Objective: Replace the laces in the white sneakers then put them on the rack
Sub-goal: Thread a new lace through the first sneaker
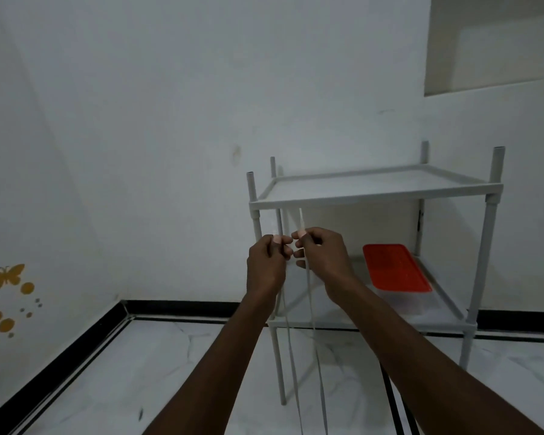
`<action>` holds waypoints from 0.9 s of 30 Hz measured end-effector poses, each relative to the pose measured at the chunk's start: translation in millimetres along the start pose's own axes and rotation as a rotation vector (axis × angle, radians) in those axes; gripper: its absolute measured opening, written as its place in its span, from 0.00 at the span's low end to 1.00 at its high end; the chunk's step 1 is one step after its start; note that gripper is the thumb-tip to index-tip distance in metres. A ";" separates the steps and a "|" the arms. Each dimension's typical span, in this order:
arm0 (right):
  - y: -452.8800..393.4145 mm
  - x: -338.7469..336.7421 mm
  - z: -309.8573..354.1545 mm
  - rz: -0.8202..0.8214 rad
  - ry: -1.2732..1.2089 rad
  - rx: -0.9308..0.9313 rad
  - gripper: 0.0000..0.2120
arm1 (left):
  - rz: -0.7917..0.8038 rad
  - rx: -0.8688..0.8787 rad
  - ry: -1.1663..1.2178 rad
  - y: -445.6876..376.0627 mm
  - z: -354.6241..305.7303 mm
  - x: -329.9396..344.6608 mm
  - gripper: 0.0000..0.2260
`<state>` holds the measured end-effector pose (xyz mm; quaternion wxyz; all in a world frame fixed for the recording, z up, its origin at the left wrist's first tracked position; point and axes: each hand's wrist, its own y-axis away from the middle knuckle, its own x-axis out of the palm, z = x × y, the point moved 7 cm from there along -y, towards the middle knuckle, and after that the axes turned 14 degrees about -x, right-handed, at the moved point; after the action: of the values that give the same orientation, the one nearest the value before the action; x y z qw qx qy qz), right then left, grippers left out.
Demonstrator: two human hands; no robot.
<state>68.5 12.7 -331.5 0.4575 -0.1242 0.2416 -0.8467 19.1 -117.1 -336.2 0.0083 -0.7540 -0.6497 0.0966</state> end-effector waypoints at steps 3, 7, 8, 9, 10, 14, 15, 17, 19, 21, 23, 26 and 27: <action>-6.6 2.4 7.4 -0.029 -0.036 -0.024 0.08 | -0.010 0.022 0.033 -0.5 -9.2 -0.7 0.13; -8.5 3.8 11.0 -0.055 -0.109 -0.021 0.06 | -0.058 0.019 0.113 0.3 -12.3 -4.9 0.10; -8.1 3.4 11.5 -0.057 -0.117 -0.020 0.05 | -0.060 0.012 0.143 0.3 -11.8 -5.8 0.09; -8.0 2.5 12.0 -0.058 -0.118 -0.021 0.05 | -0.057 0.007 0.173 0.7 -11.8 -6.6 0.08; -7.5 1.6 11.8 -0.058 -0.116 -0.026 0.04 | -0.056 0.003 0.200 1.6 -11.3 -7.6 0.08; -9.3 1.5 9.9 -0.052 -0.127 -0.007 0.04 | -0.075 -0.026 0.271 4.1 -10.1 -10.2 0.08; -9.6 2.5 9.3 -0.047 -0.141 0.004 0.04 | -0.076 -0.043 0.290 4.6 -10.2 -10.0 0.06; -8.6 5.2 10.0 -0.034 -0.167 0.030 0.04 | -0.057 -0.094 0.347 6.0 -9.5 -8.1 0.03; -8.0 7.1 11.0 -0.033 -0.187 0.047 0.03 | -0.037 -0.142 0.404 8.9 -10.1 -6.0 0.04; -8.2 7.0 12.6 -0.041 -0.186 0.052 0.02 | -0.036 -0.161 0.432 9.5 -10.8 -4.2 0.05; -8.7 7.5 13.6 -0.043 -0.183 0.054 0.01 | -0.033 -0.166 0.450 9.7 -10.5 -3.2 0.05; -8.2 8.3 10.7 -0.040 -0.194 0.064 0.01 | -0.033 -0.181 0.472 8.1 -7.0 -2.8 0.03; -8.1 8.4 9.5 -0.040 -0.194 0.068 0.02 | -0.031 -0.182 0.470 7.6 -6.0 -2.4 0.03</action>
<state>62.1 6.6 -319.2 0.4657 -0.1947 0.1650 -0.8473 27.2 -120.0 -331.1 0.0926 -0.7434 -0.6474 -0.1406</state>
